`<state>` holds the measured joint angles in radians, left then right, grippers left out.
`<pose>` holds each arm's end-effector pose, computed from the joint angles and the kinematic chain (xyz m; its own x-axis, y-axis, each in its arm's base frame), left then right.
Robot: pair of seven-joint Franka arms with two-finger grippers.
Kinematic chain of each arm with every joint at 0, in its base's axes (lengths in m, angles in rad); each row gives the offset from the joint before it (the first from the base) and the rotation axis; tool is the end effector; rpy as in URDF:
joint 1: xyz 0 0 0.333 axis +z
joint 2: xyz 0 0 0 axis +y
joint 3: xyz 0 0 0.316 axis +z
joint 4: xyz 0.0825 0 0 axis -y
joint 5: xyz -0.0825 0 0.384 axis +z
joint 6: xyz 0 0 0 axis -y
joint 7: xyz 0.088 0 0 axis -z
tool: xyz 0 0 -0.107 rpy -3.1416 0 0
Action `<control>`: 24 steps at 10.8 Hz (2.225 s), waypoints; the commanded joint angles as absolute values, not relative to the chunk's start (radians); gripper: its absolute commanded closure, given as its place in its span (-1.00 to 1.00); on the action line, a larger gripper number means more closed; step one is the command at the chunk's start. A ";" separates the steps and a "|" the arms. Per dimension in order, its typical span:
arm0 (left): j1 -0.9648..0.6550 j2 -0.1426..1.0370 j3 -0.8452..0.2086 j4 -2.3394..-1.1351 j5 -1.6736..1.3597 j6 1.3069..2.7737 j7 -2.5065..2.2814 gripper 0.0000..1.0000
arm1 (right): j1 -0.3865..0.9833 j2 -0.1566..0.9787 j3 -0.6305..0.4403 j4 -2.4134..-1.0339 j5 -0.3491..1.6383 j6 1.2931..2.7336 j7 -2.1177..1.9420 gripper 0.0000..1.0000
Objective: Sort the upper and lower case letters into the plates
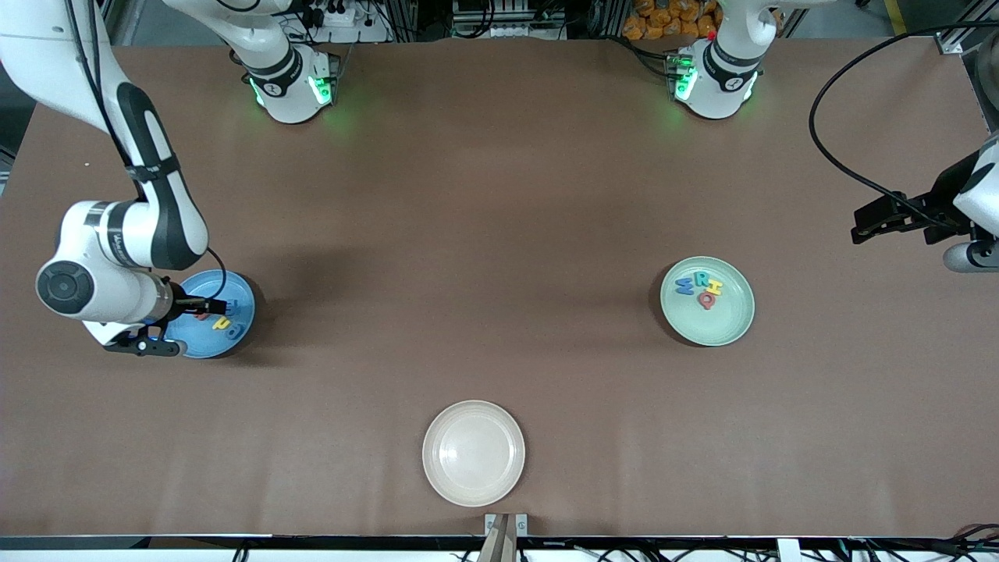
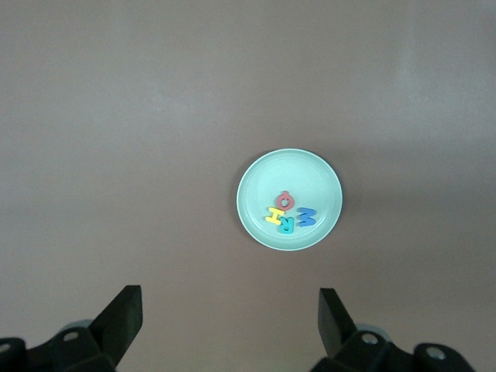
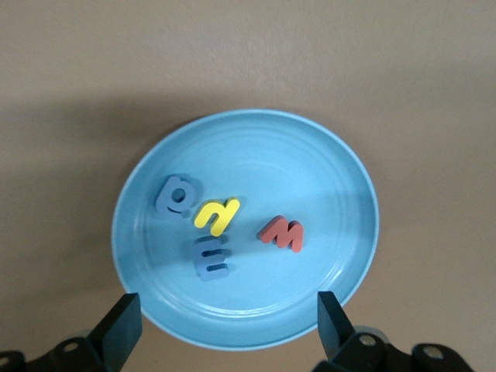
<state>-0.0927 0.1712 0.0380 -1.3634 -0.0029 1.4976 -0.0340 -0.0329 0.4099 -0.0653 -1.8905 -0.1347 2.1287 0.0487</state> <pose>0.5988 -0.0353 0.6166 0.9991 -0.0212 -0.0367 -0.0214 -0.9998 -0.0048 0.6083 -0.0641 0.2760 0.9829 -0.0730 -0.1691 -0.0504 -0.9897 0.1343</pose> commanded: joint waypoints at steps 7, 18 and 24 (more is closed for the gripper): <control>-0.089 0.173 0.044 -1.345 0.003 1.476 -0.046 -1.00 | -0.094 0.037 0.097 -2.015 -0.137 2.109 0.005 -1.00; -0.077 0.051 0.046 -1.371 -0.002 1.366 -0.046 -1.00 | -0.054 0.048 0.112 -1.364 0.001 1.531 -0.043 -1.00; -0.075 0.057 0.048 -1.362 0.012 1.348 -0.040 -1.00 | -0.060 0.045 0.086 -1.350 -0.017 1.506 0.100 -1.00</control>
<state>-0.0768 0.0609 0.0482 -1.3655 -0.0029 1.3612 -0.0347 -0.0557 0.0350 0.0852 -1.3777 -0.0178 1.5249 0.0784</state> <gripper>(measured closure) 0.000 0.000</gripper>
